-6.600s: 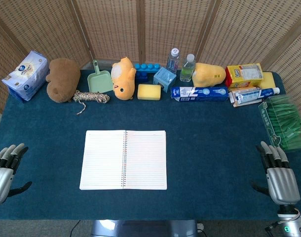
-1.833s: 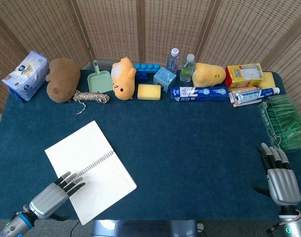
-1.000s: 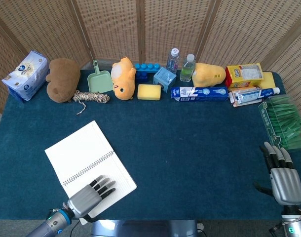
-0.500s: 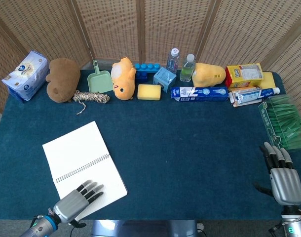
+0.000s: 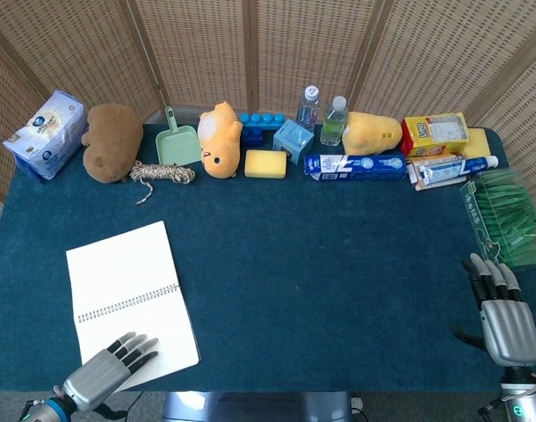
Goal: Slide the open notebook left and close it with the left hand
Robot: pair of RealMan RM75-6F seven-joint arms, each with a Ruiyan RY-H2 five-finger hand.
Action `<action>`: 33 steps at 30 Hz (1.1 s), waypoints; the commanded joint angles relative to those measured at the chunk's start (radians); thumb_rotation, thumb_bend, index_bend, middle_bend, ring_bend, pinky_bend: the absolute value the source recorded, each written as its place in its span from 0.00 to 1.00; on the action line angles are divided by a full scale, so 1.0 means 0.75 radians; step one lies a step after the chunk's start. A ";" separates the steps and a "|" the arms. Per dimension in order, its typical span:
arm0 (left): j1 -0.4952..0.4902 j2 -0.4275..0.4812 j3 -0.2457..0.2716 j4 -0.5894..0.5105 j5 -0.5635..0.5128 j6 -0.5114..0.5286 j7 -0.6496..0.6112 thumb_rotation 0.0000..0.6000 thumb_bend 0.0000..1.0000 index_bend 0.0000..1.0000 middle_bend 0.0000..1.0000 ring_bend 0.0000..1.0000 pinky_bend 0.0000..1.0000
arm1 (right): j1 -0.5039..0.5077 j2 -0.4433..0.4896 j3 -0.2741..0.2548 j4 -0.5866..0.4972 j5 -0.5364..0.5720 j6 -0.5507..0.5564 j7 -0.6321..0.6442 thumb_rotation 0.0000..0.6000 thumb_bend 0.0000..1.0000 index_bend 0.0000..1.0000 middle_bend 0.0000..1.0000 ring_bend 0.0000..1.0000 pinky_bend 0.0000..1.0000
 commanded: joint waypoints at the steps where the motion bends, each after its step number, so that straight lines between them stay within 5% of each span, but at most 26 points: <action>1: 0.026 0.030 0.046 0.061 0.102 0.075 -0.113 0.61 0.00 0.00 0.00 0.00 0.05 | 0.000 -0.001 0.000 0.000 0.000 -0.001 -0.002 1.00 0.00 0.00 0.00 0.00 0.00; 22: 0.114 0.093 0.131 0.150 0.269 0.192 -0.253 0.62 0.00 0.00 0.00 0.00 0.06 | -0.002 -0.004 -0.003 0.000 -0.002 -0.002 -0.009 1.00 0.00 0.00 0.00 0.00 0.00; 33: 0.101 0.057 0.009 0.141 0.204 0.191 -0.261 0.61 0.00 0.00 0.00 0.00 0.06 | -0.001 -0.010 -0.006 0.001 -0.003 -0.006 -0.020 1.00 0.00 0.00 0.00 0.00 0.00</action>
